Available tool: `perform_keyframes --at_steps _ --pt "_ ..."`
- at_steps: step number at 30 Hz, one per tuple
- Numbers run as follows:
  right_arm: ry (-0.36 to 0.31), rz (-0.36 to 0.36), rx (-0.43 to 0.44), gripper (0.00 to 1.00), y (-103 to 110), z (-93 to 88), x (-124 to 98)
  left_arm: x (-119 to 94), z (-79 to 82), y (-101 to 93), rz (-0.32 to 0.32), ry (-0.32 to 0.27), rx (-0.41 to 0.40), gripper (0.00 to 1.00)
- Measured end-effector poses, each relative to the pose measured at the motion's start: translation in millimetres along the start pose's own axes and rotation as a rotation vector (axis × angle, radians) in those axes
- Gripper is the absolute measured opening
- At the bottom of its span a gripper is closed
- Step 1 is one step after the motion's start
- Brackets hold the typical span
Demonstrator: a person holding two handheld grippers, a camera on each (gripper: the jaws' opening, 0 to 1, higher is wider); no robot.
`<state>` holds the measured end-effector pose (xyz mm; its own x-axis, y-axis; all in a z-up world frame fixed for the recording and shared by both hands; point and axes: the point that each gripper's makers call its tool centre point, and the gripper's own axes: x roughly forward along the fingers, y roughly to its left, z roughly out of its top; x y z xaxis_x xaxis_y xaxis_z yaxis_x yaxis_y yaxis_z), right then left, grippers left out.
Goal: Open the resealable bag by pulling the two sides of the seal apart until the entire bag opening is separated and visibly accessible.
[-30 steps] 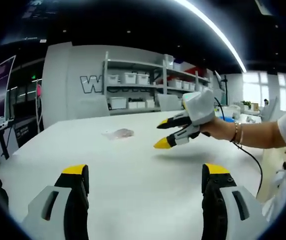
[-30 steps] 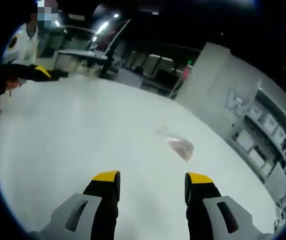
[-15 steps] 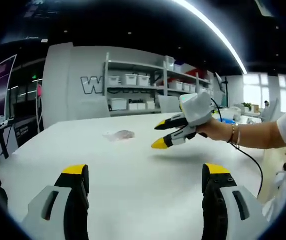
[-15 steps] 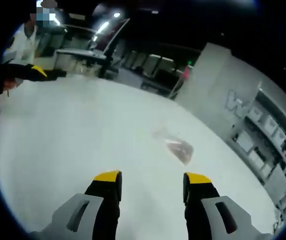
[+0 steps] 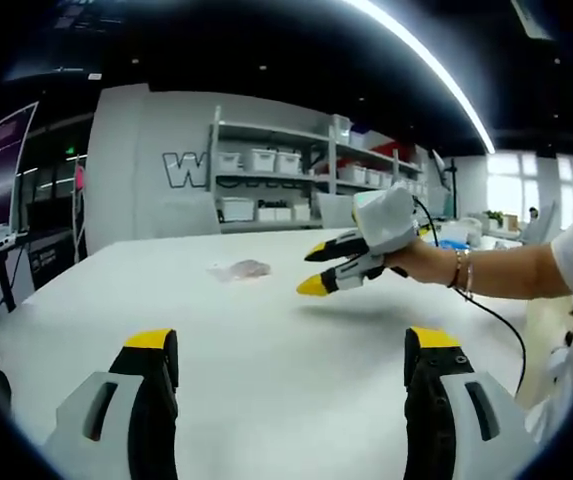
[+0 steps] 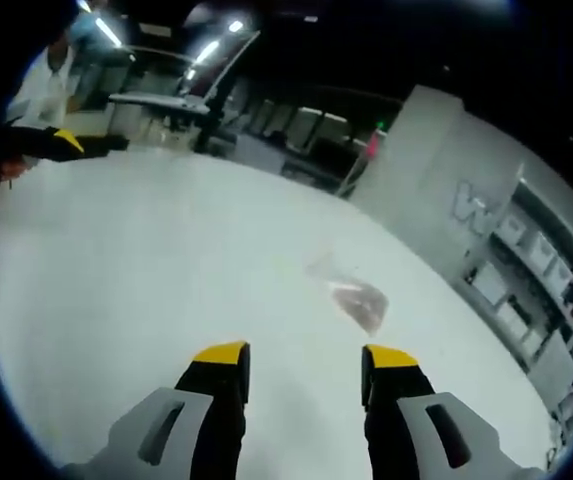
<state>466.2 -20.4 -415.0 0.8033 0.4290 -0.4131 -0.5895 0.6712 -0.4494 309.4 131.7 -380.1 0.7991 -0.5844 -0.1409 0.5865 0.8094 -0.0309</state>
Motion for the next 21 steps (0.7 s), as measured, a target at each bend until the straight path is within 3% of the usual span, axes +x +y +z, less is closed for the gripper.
perform_keyframes --at_steps 21 --pt "-0.014 -0.015 -0.038 0.39 -17.2 17.8 16.2 6.8 7.0 8.8 -0.006 0.005 -0.001 0.93"
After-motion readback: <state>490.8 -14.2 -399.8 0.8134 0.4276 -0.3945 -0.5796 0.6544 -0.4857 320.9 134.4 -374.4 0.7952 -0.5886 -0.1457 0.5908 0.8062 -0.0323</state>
